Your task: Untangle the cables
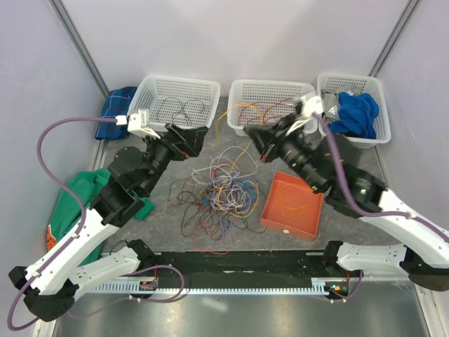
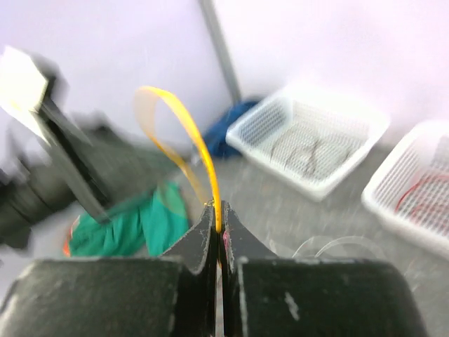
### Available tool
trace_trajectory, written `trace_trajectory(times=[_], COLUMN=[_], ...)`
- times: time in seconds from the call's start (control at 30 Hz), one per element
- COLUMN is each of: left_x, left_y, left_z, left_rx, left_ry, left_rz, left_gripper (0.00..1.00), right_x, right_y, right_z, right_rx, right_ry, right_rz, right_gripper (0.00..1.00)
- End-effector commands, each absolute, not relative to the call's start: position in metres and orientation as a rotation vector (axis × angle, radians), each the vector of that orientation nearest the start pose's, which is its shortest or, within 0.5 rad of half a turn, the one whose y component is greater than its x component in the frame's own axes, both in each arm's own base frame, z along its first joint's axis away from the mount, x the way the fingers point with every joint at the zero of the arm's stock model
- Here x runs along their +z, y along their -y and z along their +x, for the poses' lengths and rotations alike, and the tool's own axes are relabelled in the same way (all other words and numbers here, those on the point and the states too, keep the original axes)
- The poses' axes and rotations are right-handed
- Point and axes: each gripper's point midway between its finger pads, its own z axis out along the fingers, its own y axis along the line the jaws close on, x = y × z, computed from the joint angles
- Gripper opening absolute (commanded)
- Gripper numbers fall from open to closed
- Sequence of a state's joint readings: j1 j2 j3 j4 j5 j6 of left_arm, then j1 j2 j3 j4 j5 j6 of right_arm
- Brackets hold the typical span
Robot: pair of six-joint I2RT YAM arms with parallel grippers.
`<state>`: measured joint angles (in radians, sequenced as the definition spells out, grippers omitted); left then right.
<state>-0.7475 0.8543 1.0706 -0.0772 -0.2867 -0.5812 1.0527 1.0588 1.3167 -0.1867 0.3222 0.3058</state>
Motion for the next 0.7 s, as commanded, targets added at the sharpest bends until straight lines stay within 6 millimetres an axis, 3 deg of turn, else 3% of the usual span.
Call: trace_trajectory(times=[0.0, 0.07, 0.1, 0.2, 0.27, 0.3, 0.33, 0.4, 0.43, 0.6, 0.67], left_x=[0.370, 0.352, 0.344, 0.338, 0.349, 0.342, 0.363, 0.357, 0.369, 0.333, 0.333], left_y=[0.162, 0.157, 0.153, 0.154, 0.162, 0.175, 0.180, 0.201, 0.206, 0.240, 0.246], left_z=[0.262, 0.260, 0.257, 0.253, 0.245, 0.239, 0.234, 0.223, 0.219, 0.219, 0.215], left_rx=[-0.709, -0.691, -0.686, -0.717, -0.790, -0.843, -0.900, -0.983, -1.005, -1.020, -1.026], left_ry=[-1.589, -1.613, -1.623, -1.612, -1.564, -1.571, -1.469, -1.430, -1.350, -1.399, -1.360], left_rz=[-0.293, -0.323, -0.331, -0.331, -0.254, -0.182, -0.130, 0.018, 0.076, 0.271, 0.314], left_gripper=[1.00, 1.00, 1.00, 1.00, 0.99, 0.99, 0.99, 1.00, 1.00, 1.00, 1.00], right_x=[0.488, 0.497, 0.517, 0.537, 0.539, 0.546, 0.546, 0.552, 0.551, 0.557, 0.558], right_y=[-0.249, -0.250, -0.245, -0.242, -0.245, -0.242, -0.245, -0.245, -0.249, -0.248, -0.246], right_z=[0.224, 0.227, 0.224, 0.222, 0.223, 0.223, 0.224, 0.223, 0.223, 0.221, 0.221], right_rx=[0.651, 0.631, 0.647, 0.664, 0.662, 0.669, 0.676, 0.688, 0.696, 0.715, 0.711], right_ry=[-1.515, -1.520, -1.485, -1.459, -1.464, -1.451, -1.457, -1.454, -1.461, -1.462, -1.464], right_rz=[-0.280, -0.287, -0.270, -0.256, -0.258, -0.244, -0.240, -0.236, -0.238, -0.231, -0.226], right_gripper=[0.00, 0.00, 0.00, 0.00, 0.00, 0.00, 0.00, 0.00, 0.00, 0.00, 0.00])
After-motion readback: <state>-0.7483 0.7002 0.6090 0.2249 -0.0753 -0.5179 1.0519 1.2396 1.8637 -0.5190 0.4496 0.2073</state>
